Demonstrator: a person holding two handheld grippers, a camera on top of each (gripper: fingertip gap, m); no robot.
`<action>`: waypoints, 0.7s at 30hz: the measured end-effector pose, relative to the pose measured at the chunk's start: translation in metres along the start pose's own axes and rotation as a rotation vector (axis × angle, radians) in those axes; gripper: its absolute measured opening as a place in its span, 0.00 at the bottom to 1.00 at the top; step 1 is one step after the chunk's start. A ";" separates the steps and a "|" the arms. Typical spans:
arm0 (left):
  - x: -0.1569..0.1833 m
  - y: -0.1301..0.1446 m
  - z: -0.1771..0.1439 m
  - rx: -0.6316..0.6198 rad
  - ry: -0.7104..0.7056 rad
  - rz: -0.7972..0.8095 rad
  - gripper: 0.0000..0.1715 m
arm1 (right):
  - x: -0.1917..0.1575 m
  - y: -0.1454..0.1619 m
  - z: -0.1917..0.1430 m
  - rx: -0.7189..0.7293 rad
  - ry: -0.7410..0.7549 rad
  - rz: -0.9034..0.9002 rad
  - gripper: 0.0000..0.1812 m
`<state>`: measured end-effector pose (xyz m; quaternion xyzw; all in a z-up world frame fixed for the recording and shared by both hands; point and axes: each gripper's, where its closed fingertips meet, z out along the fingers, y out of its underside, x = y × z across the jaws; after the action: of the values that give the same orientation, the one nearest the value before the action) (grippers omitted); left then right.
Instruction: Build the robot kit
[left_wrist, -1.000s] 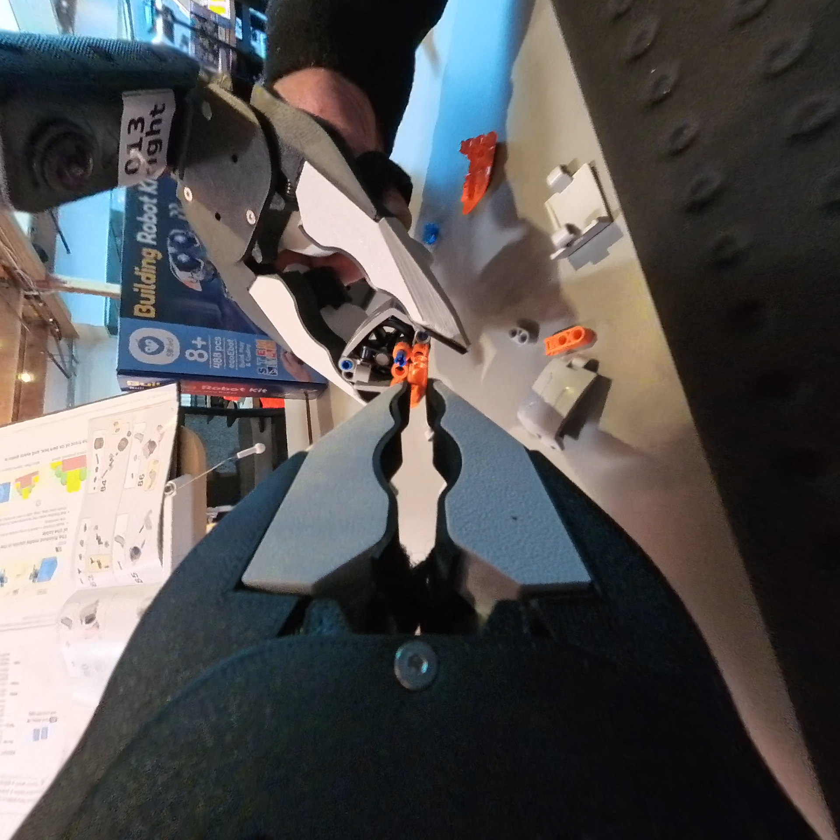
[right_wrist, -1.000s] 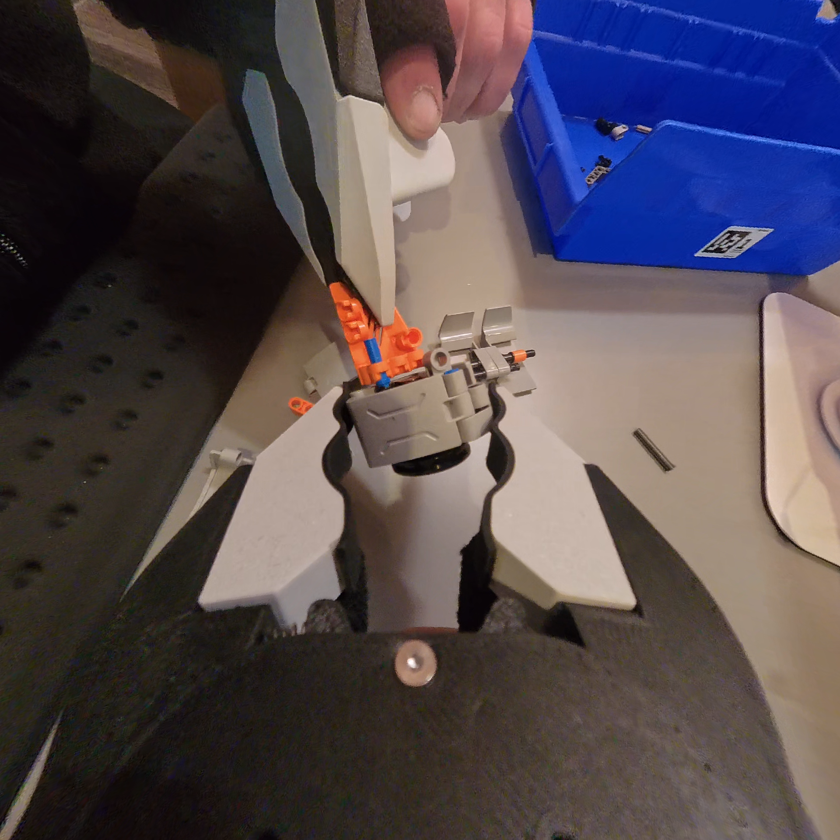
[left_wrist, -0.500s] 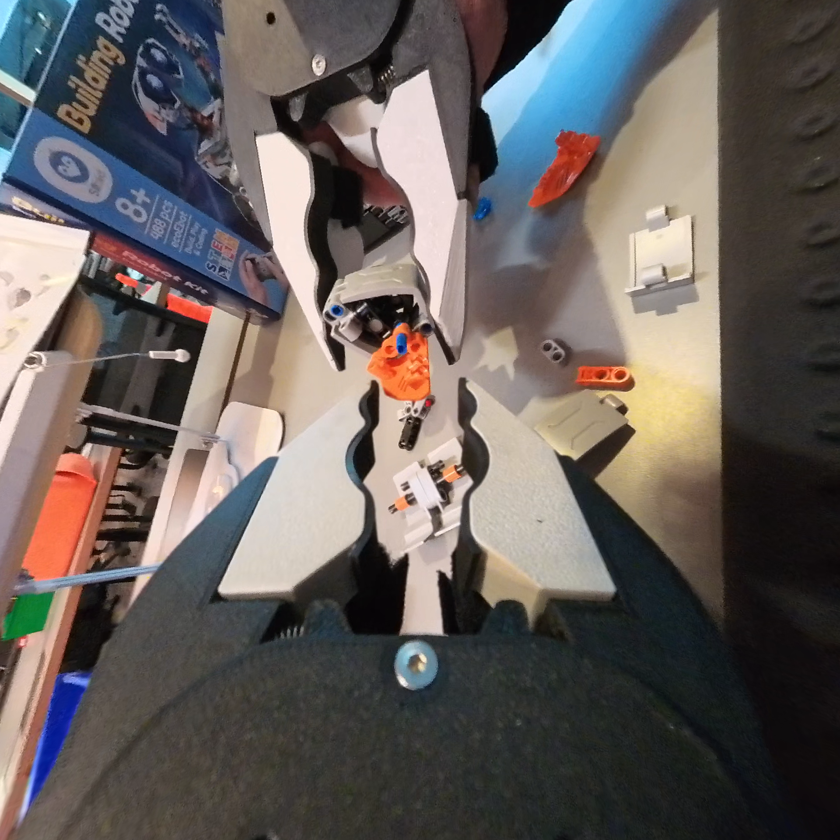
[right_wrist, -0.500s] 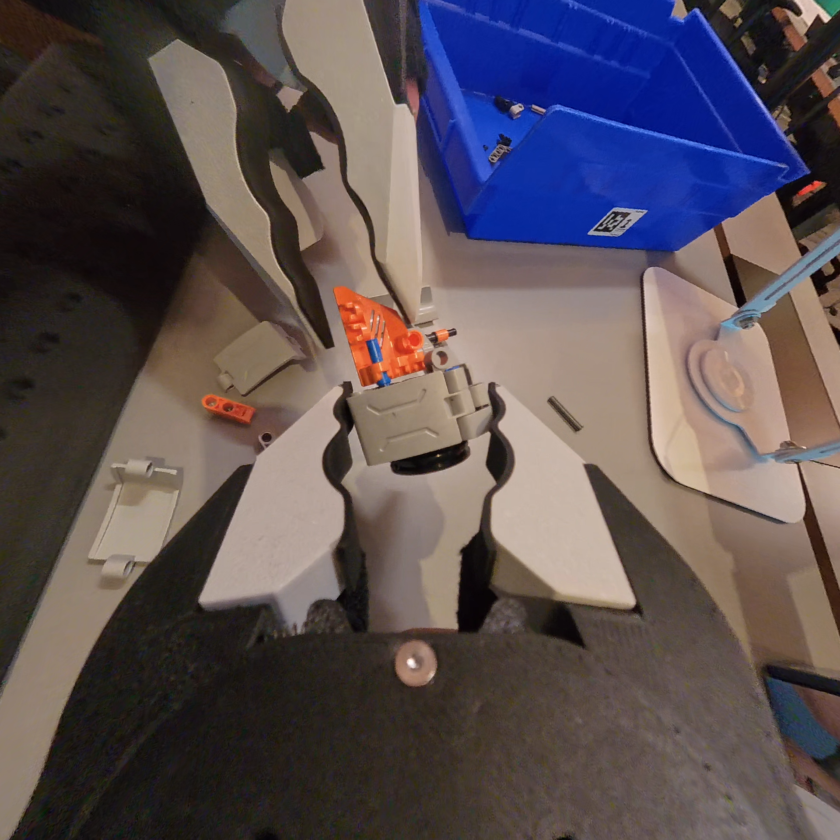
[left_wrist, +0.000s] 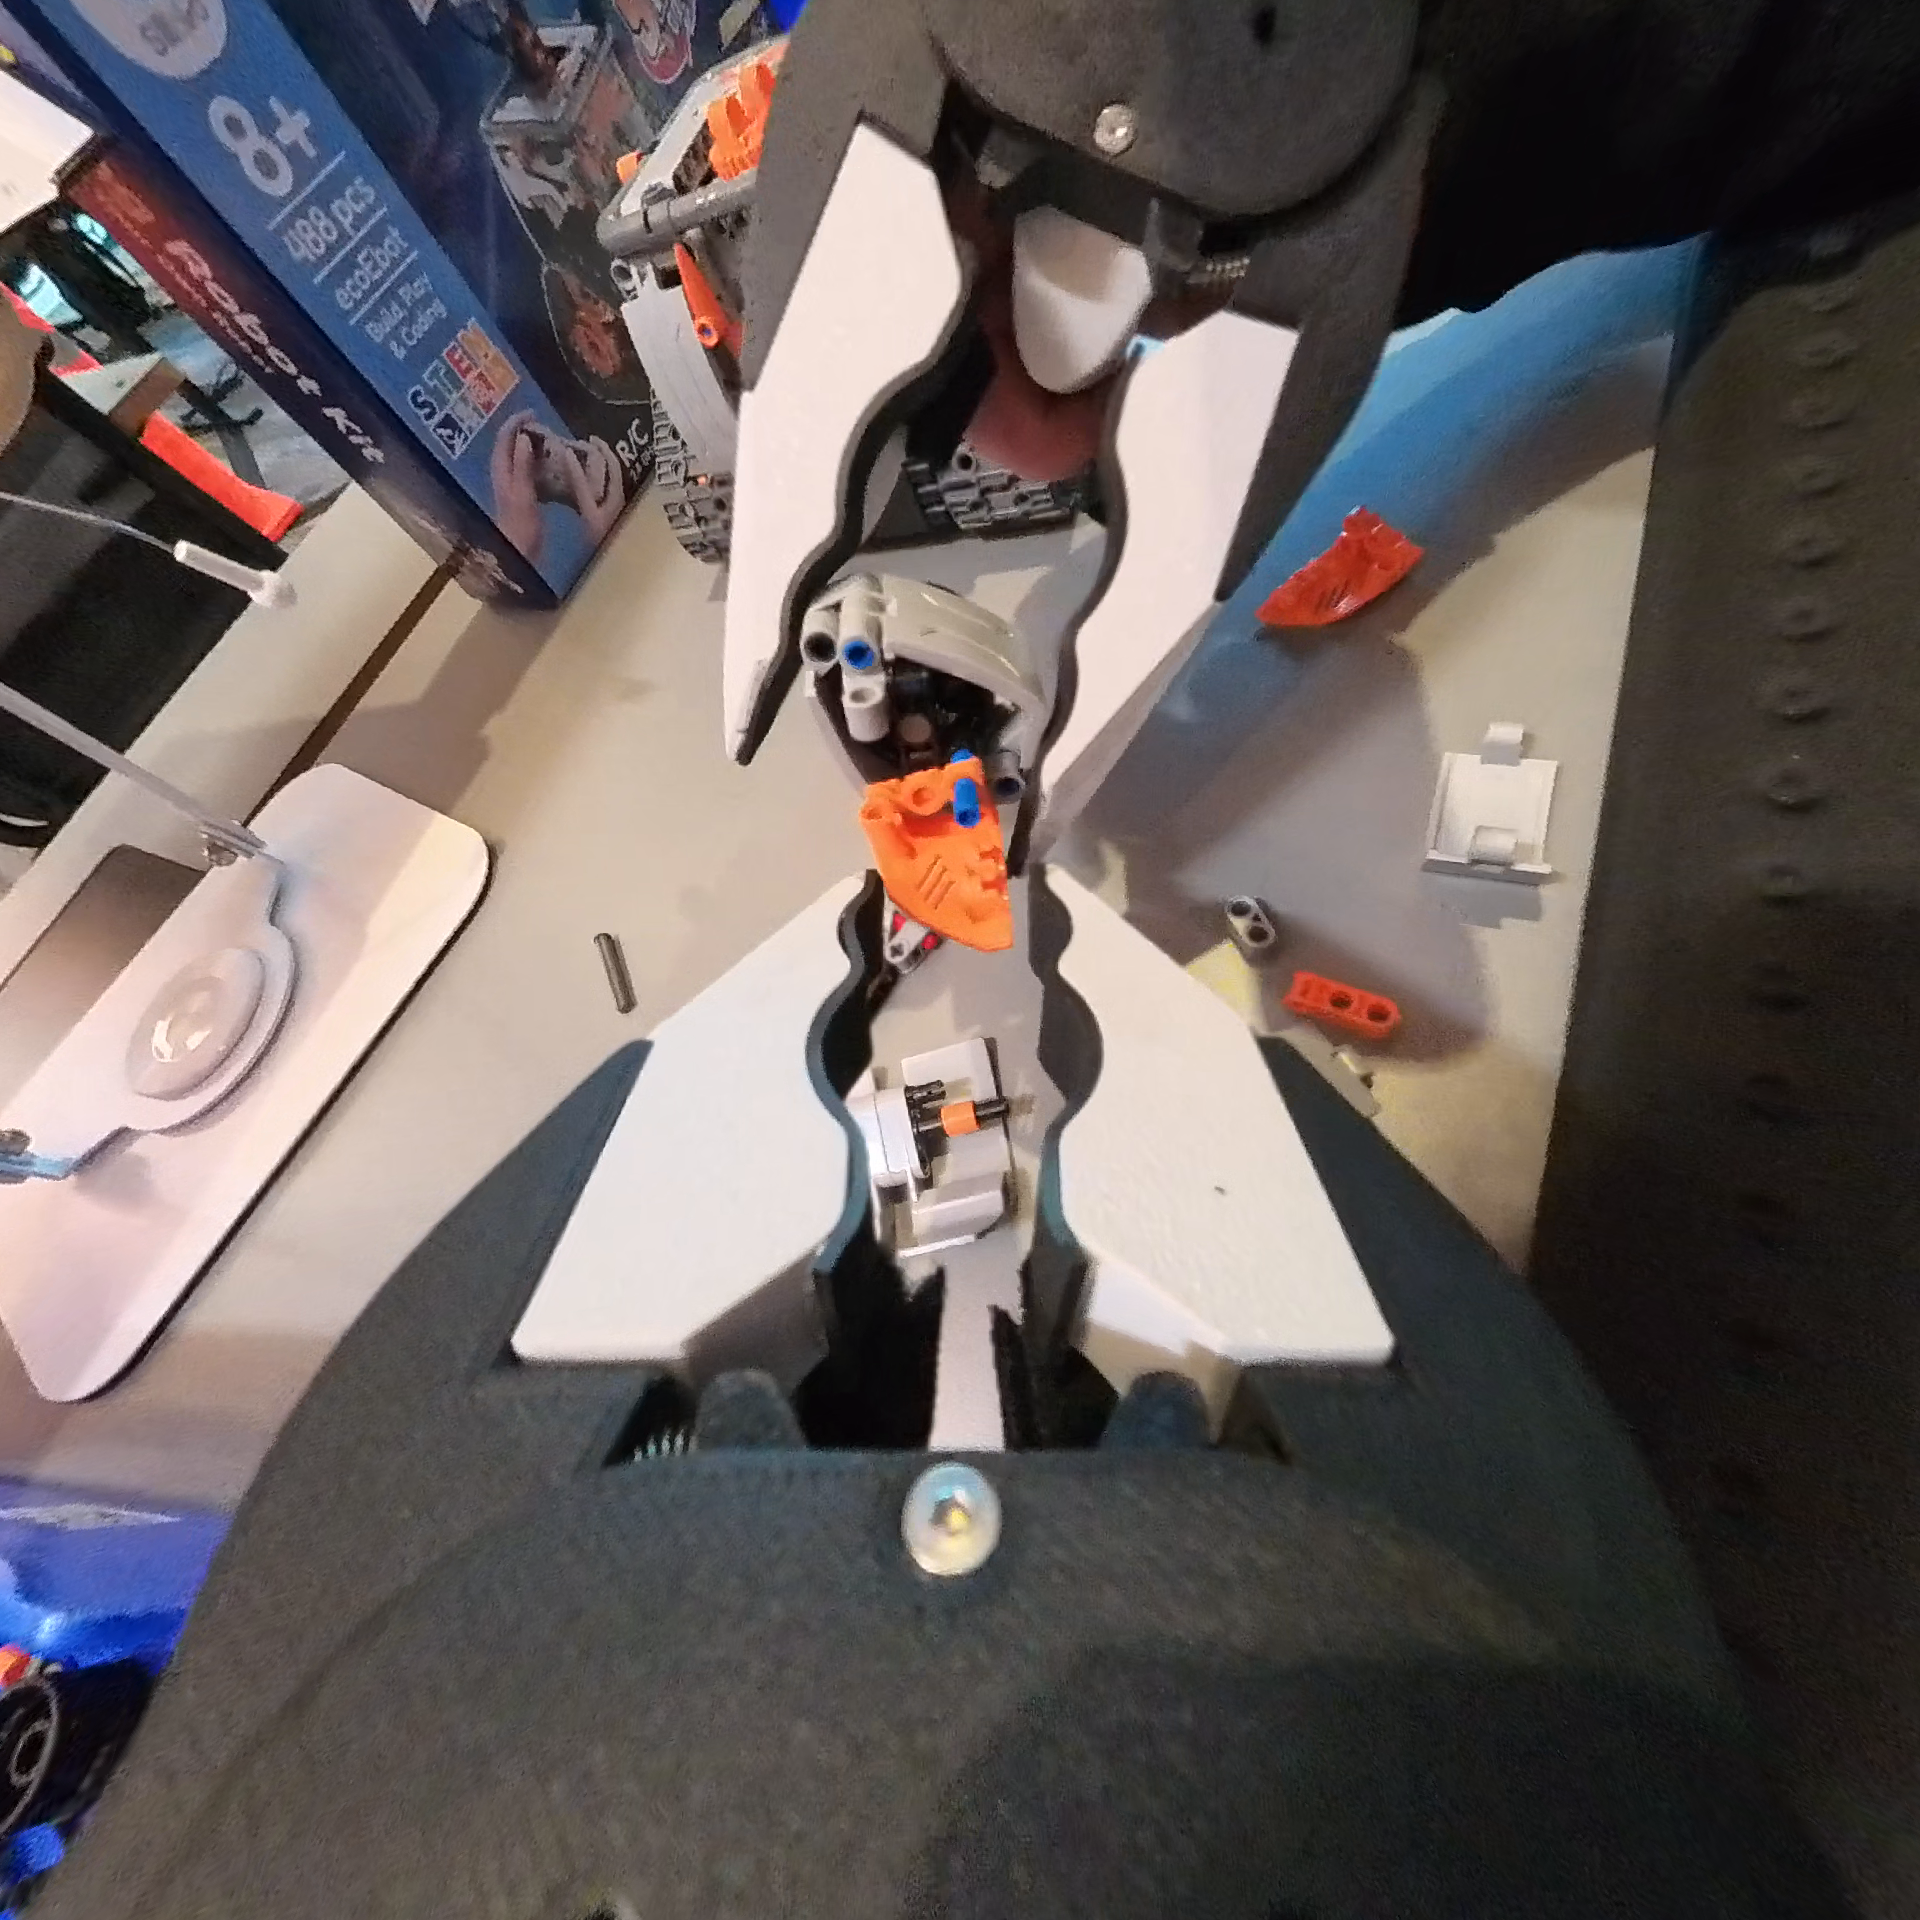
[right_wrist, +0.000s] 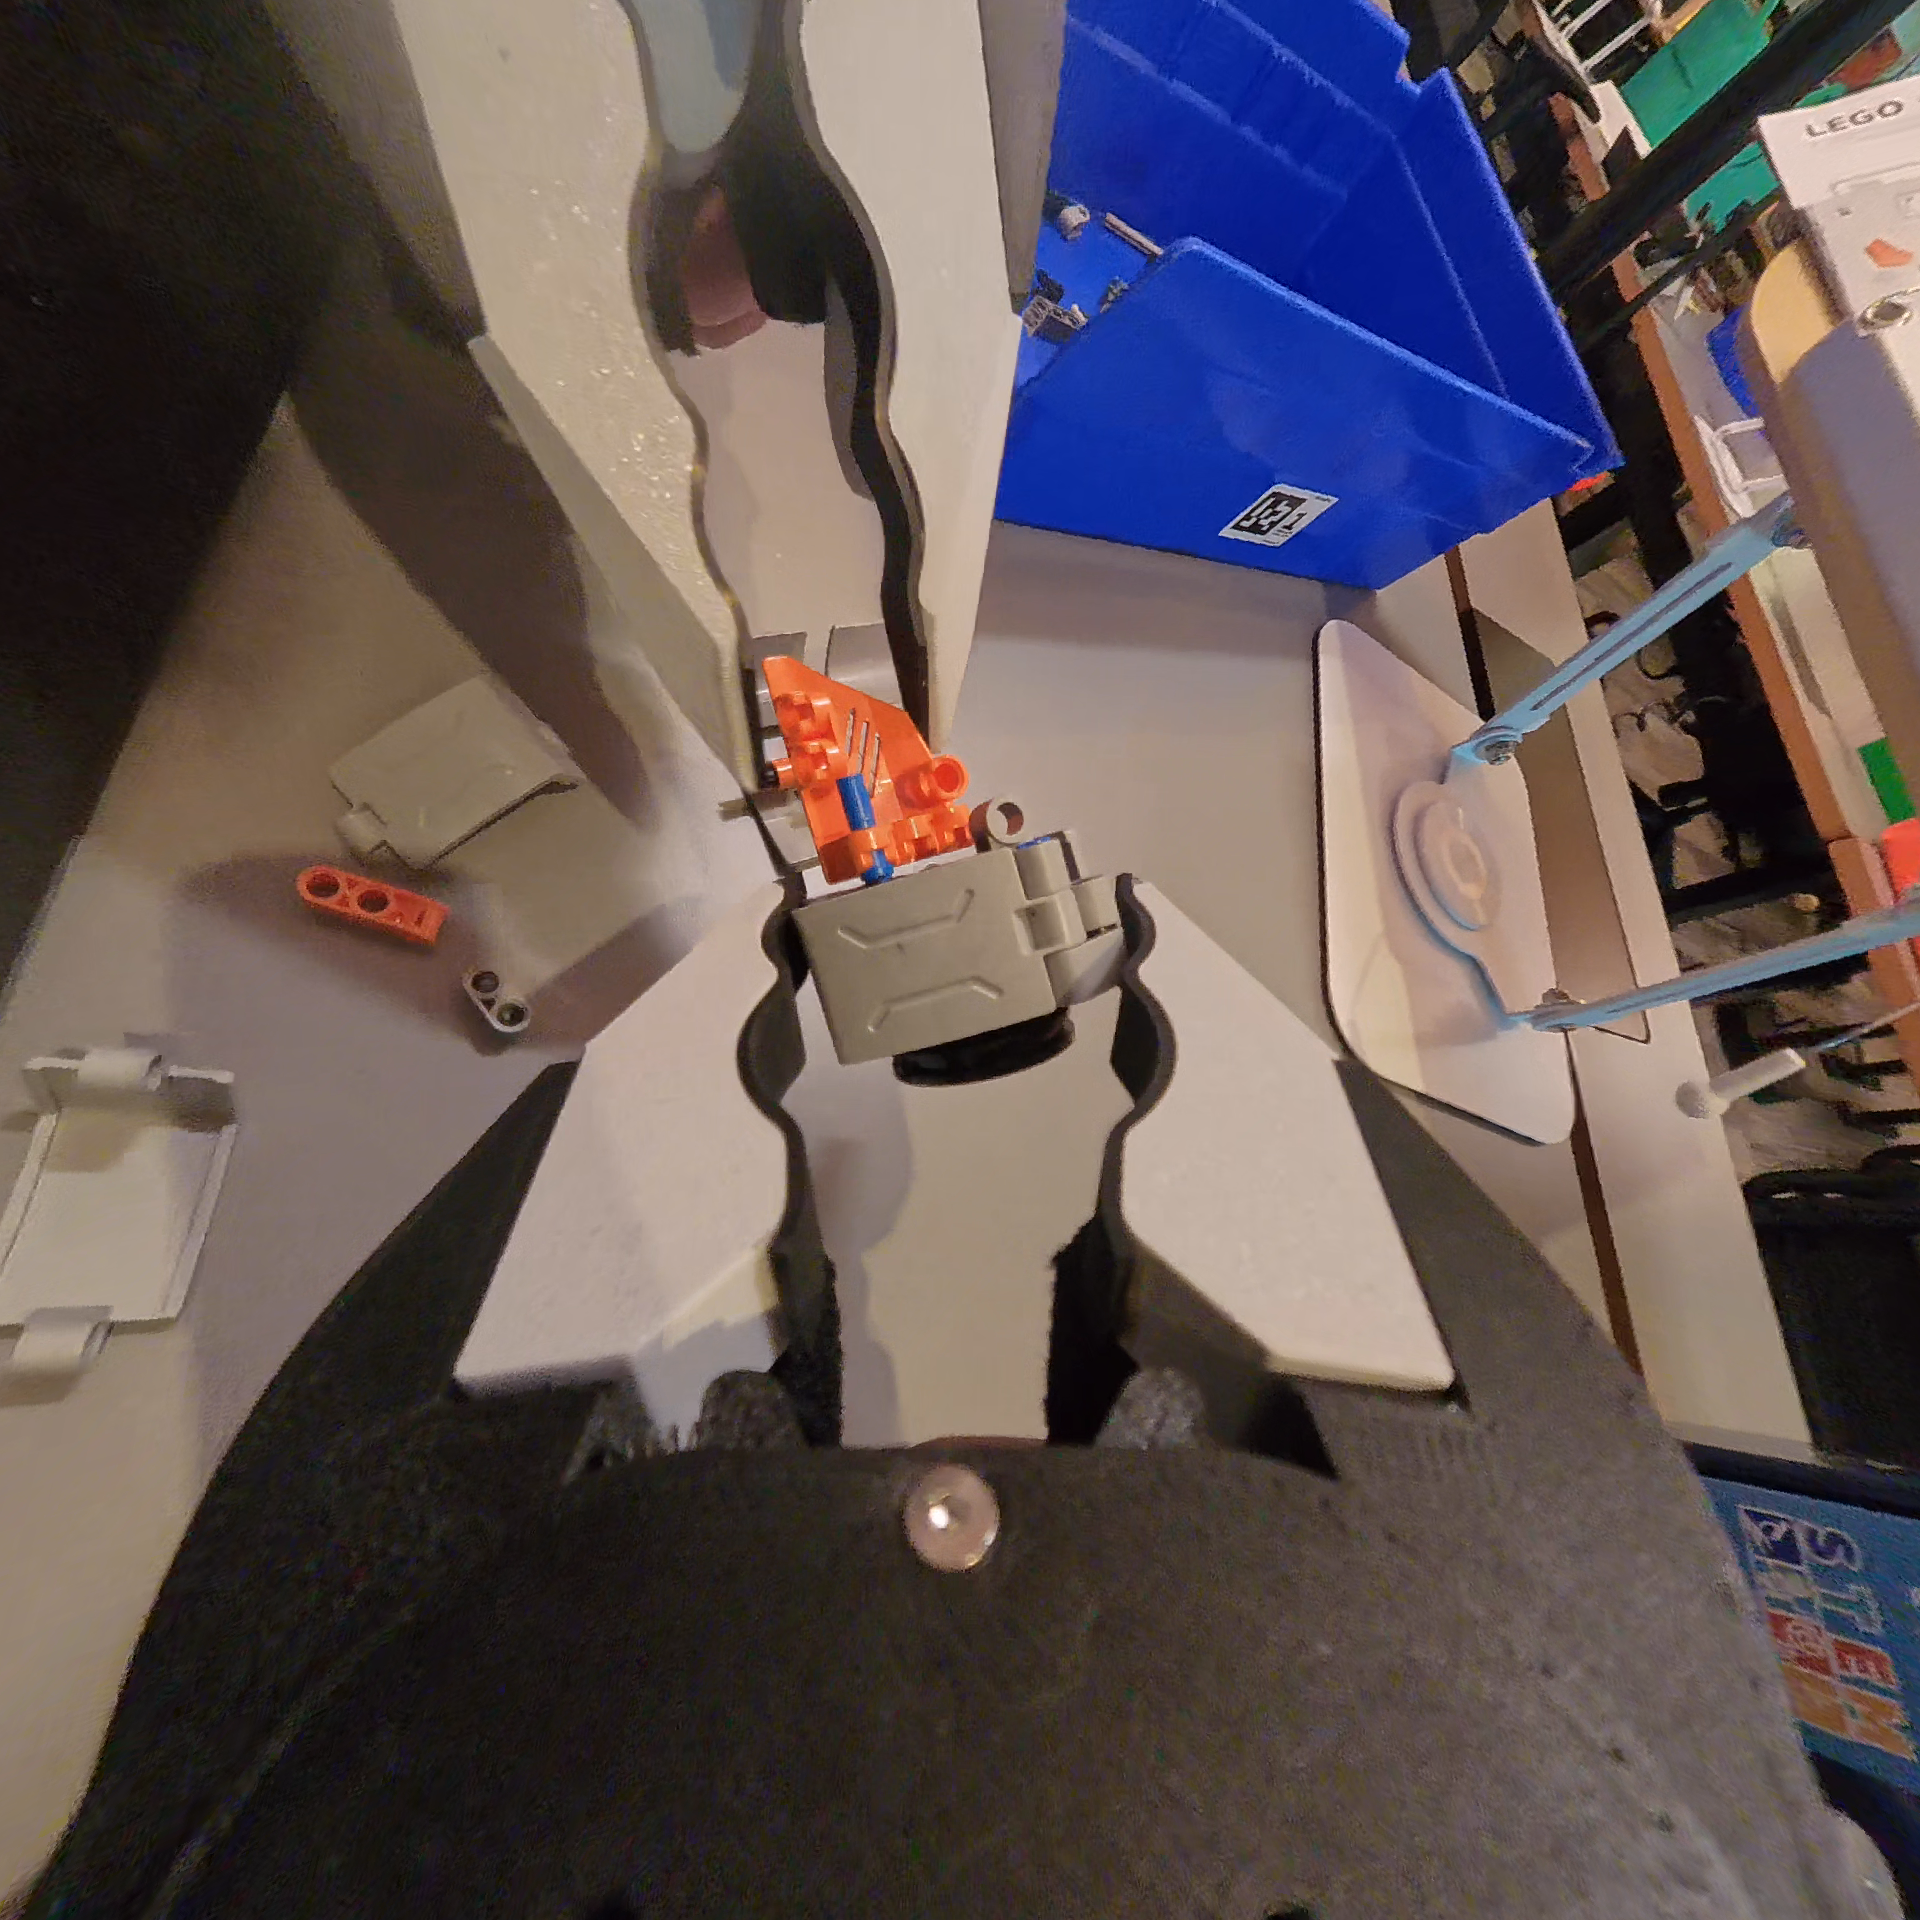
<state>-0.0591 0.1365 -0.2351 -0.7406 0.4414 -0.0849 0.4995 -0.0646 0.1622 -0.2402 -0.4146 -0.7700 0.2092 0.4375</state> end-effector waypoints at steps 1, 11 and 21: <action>-0.001 0.001 0.001 -0.004 -0.004 -0.003 0.13 | 0.000 0.000 0.000 -0.003 0.004 -0.011 0.32; -0.001 0.006 0.003 -0.051 -0.055 0.107 0.12 | -0.005 0.002 0.002 -0.014 -0.022 0.012 0.32; -0.001 0.009 0.002 -0.092 -0.105 0.254 0.11 | -0.011 0.001 0.004 -0.008 -0.077 0.067 0.31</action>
<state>-0.0638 0.1380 -0.2435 -0.7043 0.5082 0.0383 0.4941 -0.0641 0.1545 -0.2483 -0.4334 -0.7728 0.2365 0.3987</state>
